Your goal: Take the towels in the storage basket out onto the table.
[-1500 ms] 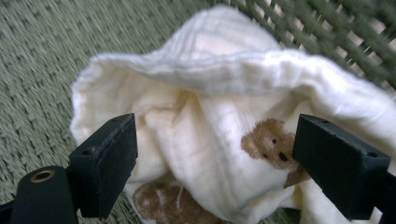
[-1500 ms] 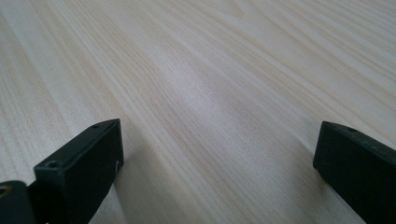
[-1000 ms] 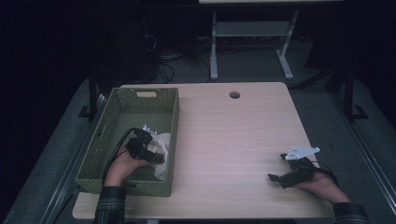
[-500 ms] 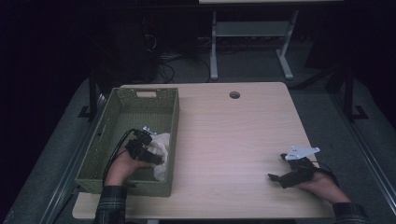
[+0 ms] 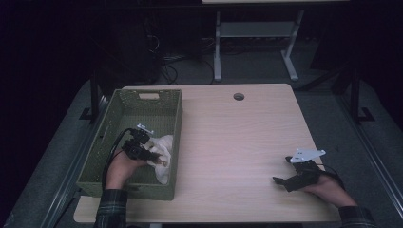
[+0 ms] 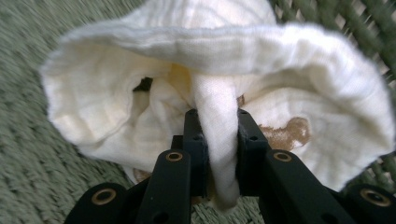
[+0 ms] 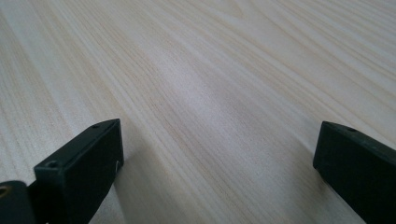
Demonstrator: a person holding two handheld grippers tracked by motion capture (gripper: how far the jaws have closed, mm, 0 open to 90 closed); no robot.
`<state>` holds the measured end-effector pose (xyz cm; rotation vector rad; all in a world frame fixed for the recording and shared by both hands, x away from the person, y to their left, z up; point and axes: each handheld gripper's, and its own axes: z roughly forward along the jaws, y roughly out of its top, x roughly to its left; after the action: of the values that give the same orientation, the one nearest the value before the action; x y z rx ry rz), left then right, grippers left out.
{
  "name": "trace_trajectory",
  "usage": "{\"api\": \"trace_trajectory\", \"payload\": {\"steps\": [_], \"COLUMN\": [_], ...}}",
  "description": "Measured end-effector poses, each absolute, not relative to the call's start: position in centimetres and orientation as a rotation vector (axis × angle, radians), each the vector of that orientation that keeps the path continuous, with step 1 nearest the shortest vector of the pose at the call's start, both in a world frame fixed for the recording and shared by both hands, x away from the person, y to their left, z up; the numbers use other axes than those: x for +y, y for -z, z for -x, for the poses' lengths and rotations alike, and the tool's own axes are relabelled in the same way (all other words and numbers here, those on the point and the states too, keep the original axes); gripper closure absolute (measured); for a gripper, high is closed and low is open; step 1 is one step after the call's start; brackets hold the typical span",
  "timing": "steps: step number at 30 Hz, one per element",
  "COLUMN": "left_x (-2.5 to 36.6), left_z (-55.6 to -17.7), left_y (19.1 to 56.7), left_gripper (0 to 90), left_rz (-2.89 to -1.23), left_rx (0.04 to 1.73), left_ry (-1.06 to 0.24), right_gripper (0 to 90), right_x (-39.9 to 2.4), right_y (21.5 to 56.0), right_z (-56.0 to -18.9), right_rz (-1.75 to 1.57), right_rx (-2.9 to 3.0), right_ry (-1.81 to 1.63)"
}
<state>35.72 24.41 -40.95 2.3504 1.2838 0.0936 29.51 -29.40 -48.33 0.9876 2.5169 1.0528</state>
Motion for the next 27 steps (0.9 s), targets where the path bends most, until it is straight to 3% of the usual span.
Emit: {"api": "trace_trajectory", "payload": {"steps": [13,27], "left_x": [26.8,27.8], "left_z": [-34.9,-34.5], "left_y": [38.0,35.9], "left_gripper": [77.6,78.0], "left_rz": [-2.060,-1.977], "left_rx": [1.214,1.137], "left_ry": [-0.245,-0.283], "right_gripper": [1.1,1.1], "right_x": [-29.4,-29.4], "right_y": [48.3,48.3], "right_z": [-29.5,-29.5], "right_rz": [-0.988,-0.988], "right_rx": [2.517,2.517], "right_ry": [-1.053,-1.053]}}
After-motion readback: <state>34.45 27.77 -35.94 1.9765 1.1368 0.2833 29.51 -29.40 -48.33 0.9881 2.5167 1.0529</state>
